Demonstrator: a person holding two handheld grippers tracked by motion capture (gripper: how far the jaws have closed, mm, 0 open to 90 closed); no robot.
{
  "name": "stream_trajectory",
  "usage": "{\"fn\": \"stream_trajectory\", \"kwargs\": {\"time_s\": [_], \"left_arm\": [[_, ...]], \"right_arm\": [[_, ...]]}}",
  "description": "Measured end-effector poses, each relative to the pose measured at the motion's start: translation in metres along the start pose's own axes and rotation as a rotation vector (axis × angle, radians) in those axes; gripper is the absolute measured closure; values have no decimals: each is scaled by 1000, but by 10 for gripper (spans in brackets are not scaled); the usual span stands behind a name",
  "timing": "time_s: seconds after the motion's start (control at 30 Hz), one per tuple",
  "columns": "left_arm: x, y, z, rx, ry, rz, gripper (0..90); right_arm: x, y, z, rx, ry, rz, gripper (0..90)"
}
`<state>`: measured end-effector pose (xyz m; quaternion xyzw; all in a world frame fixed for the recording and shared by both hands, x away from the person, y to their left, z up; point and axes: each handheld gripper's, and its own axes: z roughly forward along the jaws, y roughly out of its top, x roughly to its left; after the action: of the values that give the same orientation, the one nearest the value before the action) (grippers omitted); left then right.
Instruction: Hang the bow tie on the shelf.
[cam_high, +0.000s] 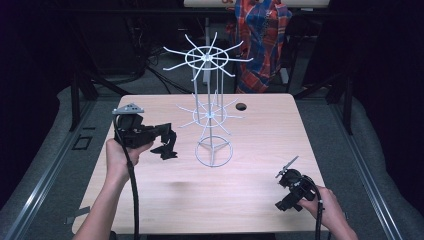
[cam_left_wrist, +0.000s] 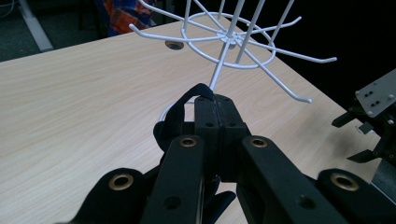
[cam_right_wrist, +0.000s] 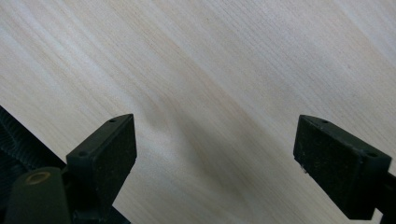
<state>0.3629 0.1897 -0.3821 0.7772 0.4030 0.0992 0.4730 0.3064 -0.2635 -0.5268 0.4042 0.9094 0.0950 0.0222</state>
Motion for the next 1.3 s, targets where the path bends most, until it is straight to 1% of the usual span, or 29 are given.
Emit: {"fn": "stream_trajectory", "kwargs": {"time_s": [0.13,0.2,0.23,0.27,0.33,0.37,0.4,0.43,0.47,0.5,0.6,0.63,0.7,0.87,0.9,1.03,1.1,1.13,1.3], "left_arm": [[-1,4,2,2,-3,4,900],[-2,5,4,1,-1,8,900],[-3,6,5,-1,-1,9,900],[-3,7,5,1,0,14,900],[-5,9,7,0,1,15,900],[-5,10,8,2,1,20,900],[-7,11,9,0,0,15,899],[-7,12,10,0,-2,21,899],[-8,13,11,1,-1,22,899],[-9,14,11,5,-1,26,900],[-11,17,13,2,-2,27,899],[-12,17,14,3,-1,29,899],[-13,19,16,8,3,36,899],[-16,21,24,20,-2,40,898],[-16,22,26,18,0,40,898],[-20,24,32,30,-3,48,899],[-21,25,35,34,-4,54,898],[-22,26,36,35,0,58,898],[-26,27,43,50,7,70,898]], "right_arm": [[0,0,0,11,1,-3,130],[-1,1,-1,31,-1,-21,130],[-1,1,-1,30,-1,-19,130],[0,0,0,9,1,0,131],[0,0,0,5,0,-2,131],[-1,0,0,12,0,-7,131],[0,0,0,20,-11,-11,131],[-1,1,-1,31,-4,-21,131],[-1,1,-1,30,-2,-21,131],[1,-1,2,-14,3,16,131],[1,-1,2,-11,3,15,131],[0,0,2,1,1,5,131],[1,-1,2,-11,2,15,131],[0,-1,2,-7,-3,11,131],[0,-1,2,2,-3,5,131],[0,-1,2,-3,-4,10,131],[-1,0,0,23,-9,-11,131],[-1,-1,1,22,-5,-2,131],[-1,-1,0,24,-8,-2,132]]}}
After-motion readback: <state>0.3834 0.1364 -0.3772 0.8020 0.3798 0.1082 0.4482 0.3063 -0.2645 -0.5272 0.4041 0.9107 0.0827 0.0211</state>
